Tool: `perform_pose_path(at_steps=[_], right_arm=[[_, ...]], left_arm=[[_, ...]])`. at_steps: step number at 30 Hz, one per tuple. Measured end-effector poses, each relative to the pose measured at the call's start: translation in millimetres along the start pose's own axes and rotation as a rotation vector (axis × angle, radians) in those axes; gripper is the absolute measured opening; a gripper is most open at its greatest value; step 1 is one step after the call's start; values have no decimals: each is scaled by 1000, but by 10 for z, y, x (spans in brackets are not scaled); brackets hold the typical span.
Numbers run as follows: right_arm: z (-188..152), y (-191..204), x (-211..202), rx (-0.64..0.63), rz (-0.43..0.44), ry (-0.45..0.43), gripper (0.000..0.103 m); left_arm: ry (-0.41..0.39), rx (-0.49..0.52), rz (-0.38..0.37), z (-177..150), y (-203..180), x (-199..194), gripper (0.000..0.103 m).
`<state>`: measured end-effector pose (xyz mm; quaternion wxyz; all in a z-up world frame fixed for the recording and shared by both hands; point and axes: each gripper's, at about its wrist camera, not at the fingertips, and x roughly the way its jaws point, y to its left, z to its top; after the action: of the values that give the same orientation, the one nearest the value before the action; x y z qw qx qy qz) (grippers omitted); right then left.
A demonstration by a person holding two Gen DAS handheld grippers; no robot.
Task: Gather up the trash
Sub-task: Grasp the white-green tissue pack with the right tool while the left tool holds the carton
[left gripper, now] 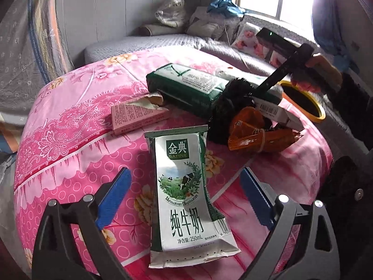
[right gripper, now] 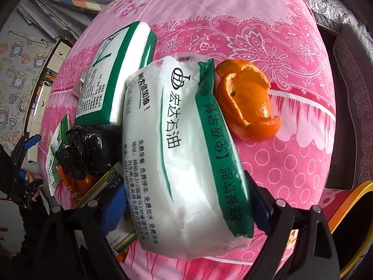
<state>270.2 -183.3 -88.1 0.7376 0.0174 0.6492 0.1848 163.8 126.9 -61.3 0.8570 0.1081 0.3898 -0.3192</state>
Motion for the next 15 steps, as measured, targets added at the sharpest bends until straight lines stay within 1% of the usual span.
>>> perform_pose_path(at_steps=[1,4,5,6,7,8,10,13,15], right_arm=[[6,11,14,-2,1,2,86],[22,12,43,8,10,8,84],[20,-1,43,13,15,6,82],[18,-18,38,17,13,1,75],[12,-45,24,18,17,-6,61],[-2,-70,0,23,34,-14,56],[-39,-128,-66,26,59,-39,47],[-112,-195,-186,35,124,-81,45],[-182,-217,-318,31,167,-120,45]], left_arm=[[42,10,5,17,-5,92,90],[166,17,73,58,0,443,90],[197,5,96,60,18,551,87],[221,-16,95,56,40,642,68],[225,-44,88,51,71,681,57],[213,-68,89,59,93,676,52],[198,-85,87,58,109,628,52],[189,-84,104,-4,88,546,52],[165,-81,117,-35,67,436,52]])
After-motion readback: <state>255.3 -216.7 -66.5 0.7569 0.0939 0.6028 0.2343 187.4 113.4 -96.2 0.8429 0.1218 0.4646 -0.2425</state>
